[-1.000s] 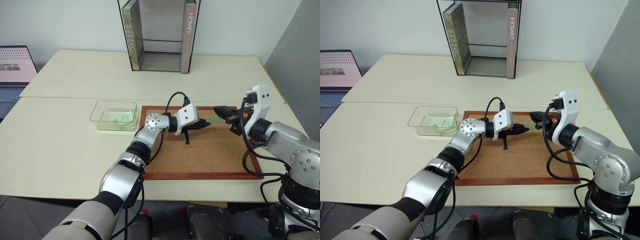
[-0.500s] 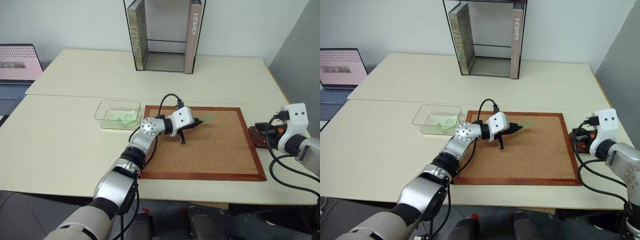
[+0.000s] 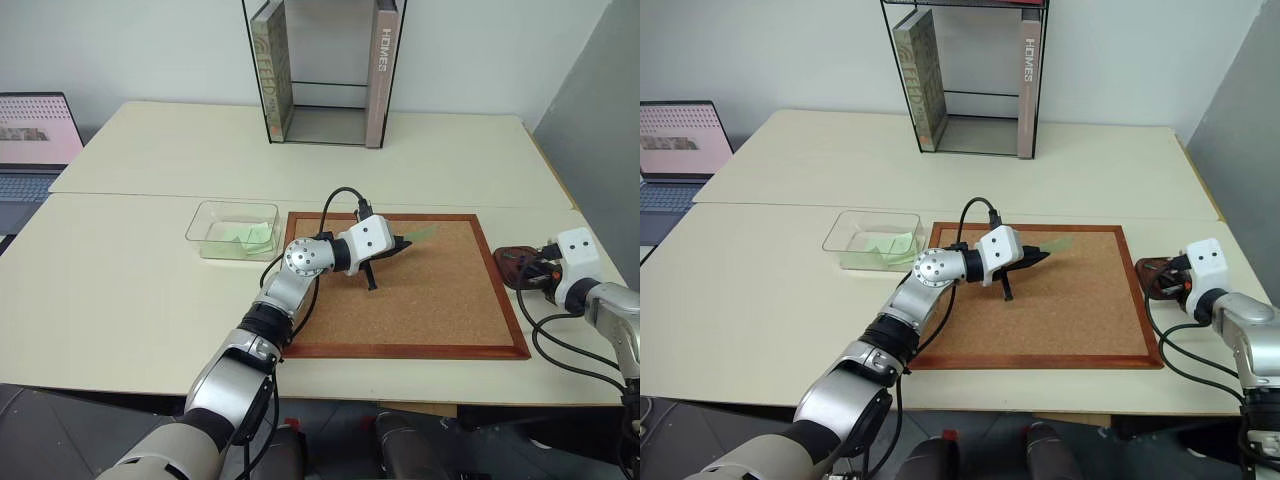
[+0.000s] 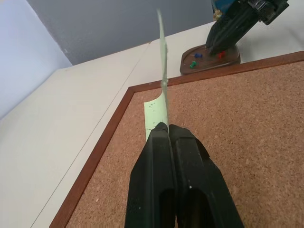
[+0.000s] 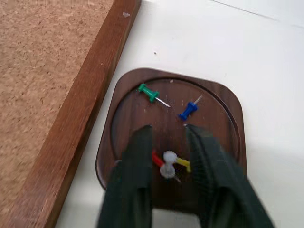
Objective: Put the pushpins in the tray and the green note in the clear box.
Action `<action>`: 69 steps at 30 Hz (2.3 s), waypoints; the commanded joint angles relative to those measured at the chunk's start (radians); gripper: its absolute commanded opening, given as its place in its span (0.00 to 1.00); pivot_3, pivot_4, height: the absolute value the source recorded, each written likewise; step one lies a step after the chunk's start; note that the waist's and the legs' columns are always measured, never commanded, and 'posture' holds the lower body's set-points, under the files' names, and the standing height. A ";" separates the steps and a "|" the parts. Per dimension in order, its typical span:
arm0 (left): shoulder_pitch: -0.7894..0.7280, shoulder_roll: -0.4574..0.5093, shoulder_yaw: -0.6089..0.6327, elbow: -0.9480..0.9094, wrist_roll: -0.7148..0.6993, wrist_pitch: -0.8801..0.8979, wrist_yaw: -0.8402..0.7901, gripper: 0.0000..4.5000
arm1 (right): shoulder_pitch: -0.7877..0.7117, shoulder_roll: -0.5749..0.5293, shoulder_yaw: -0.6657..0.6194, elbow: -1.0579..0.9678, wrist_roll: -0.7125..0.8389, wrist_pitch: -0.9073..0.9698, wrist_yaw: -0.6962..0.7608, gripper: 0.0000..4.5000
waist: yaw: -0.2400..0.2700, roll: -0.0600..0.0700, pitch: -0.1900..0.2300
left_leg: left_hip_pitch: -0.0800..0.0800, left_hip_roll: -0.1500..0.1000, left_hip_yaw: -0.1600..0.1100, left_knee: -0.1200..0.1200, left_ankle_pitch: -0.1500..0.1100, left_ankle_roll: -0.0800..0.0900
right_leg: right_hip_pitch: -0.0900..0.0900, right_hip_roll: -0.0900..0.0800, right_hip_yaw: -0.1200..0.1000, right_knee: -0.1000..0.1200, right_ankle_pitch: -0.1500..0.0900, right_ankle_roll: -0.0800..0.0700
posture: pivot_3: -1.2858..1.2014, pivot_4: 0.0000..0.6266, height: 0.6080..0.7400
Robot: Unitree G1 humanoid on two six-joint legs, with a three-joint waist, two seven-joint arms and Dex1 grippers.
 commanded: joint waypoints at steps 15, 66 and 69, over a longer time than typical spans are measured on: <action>-0.006 -0.004 0.008 -0.101 -0.020 0.059 0.041 0.00 | -0.018 0.016 -0.163 -0.223 0.098 0.087 0.005 0.69 | 0.005 0.000 0.000 | 0.000 0.000 0.000 0.000 0.000 0.000 | 0.000 0.000 0.000 0.001 0.000 0.000 | 0.52 0.24 1.00; 0.349 0.609 0.332 -0.802 -0.006 0.853 0.226 0.60 | -0.401 0.169 0.384 -0.310 0.098 0.003 0.500 0.71 | -0.017 -0.001 0.002 | 0.005 0.003 -0.002 0.000 0.000 0.000 | 0.004 0.000 -0.005 0.002 0.000 -0.002 | 0.52 0.24 1.00; 0.360 0.617 0.340 -0.846 -0.017 0.872 0.218 0.64 | -0.395 0.165 0.377 -0.323 0.104 0.004 0.500 0.71 | -0.017 -0.001 0.002 | 0.005 0.003 -0.002 0.000 0.000 0.000 | 0.004 0.000 -0.005 0.002 0.000 -0.002 | 0.52 0.24 1.00</action>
